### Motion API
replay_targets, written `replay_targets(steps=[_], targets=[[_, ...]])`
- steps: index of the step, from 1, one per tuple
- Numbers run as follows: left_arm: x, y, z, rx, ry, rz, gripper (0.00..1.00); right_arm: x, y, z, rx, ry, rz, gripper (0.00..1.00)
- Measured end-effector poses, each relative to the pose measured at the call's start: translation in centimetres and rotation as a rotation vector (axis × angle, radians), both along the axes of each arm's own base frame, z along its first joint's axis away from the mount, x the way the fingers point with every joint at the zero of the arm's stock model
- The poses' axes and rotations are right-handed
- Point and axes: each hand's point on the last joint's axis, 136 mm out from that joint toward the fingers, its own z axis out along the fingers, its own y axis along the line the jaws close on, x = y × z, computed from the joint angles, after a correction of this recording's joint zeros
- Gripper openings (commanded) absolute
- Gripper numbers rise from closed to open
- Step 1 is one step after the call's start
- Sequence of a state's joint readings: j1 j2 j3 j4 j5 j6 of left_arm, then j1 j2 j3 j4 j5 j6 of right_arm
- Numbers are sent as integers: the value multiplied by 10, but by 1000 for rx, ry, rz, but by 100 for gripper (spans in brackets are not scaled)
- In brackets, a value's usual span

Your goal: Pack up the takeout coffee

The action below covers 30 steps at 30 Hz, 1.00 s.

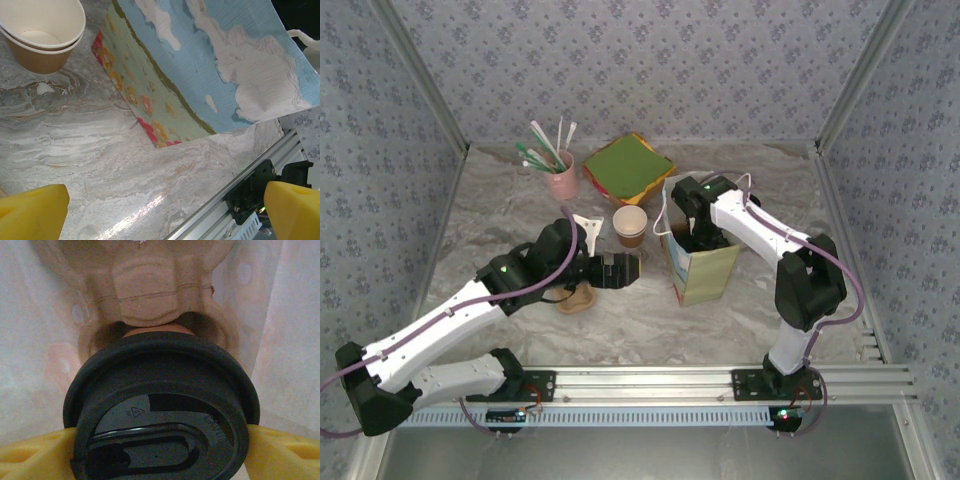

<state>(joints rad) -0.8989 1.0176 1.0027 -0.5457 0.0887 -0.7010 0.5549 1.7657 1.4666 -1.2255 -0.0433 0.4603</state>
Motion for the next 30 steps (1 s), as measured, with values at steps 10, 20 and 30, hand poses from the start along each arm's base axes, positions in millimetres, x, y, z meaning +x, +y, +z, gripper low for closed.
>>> replay_targets(steps=[10, 20, 30], targets=[[0, 0, 0, 0, 0, 0, 100, 0, 0, 0, -2, -1, 0, 84], [0, -1, -1, 4, 3, 0, 100, 0, 0, 0, -2, -1, -2, 84], [1, -1, -2, 4, 4, 0, 100, -1, 0, 1, -4, 0, 0, 85]])
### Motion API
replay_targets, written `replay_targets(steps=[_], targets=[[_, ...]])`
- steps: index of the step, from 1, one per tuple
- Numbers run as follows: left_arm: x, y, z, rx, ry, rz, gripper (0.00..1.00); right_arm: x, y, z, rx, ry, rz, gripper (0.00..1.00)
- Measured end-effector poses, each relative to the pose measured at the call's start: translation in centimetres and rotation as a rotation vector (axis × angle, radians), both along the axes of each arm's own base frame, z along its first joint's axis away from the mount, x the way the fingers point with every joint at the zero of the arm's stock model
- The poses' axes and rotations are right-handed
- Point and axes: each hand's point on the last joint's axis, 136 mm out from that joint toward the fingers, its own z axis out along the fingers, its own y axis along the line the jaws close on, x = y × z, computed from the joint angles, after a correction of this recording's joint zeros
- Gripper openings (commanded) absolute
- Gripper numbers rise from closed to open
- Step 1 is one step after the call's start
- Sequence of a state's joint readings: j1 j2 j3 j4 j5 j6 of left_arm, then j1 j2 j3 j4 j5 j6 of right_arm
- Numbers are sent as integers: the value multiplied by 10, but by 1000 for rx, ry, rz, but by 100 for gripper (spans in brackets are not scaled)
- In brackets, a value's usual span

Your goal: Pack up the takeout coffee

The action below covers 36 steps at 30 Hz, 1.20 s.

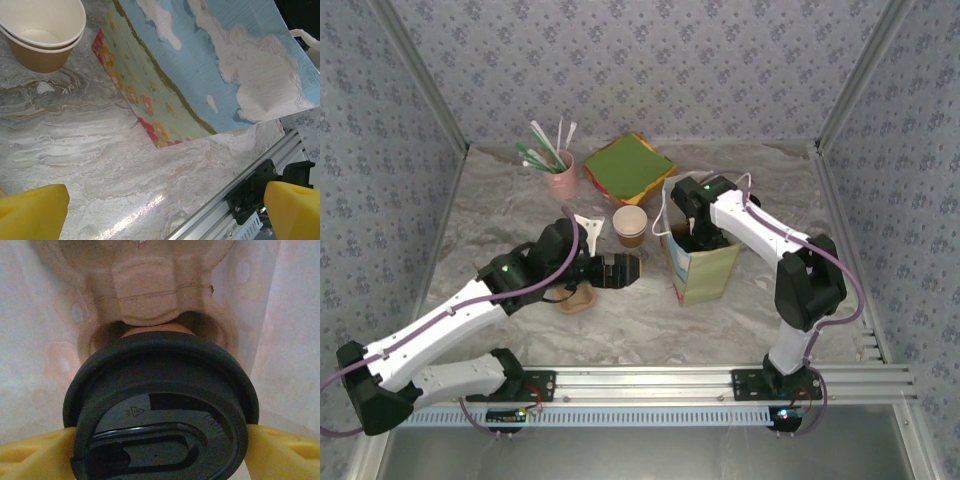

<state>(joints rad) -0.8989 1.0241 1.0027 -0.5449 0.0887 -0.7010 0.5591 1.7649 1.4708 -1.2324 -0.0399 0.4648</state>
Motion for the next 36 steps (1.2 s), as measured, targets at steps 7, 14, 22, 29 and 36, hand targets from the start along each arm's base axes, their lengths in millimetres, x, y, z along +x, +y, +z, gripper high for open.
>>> replay_targets(steps=[7, 14, 22, 29, 36], targets=[[0, 0, 0, 0, 0, 0, 100, 0, 0, 0, -3, 0, -1, 86], [0, 0, 0, -1, 0, 0, 100, -1, 0, 1, -5, 2, 0, 86], [0, 0, 0, 0, 0, 0, 100, -1, 0, 1, -6, 2, -1, 87], [0, 0, 0, 0, 0, 0, 100, -1, -1, 2, -9, -1, 1, 87], [0, 0, 0, -1, -1, 0, 100, -2, -1, 2, -11, 2, -3, 87]])
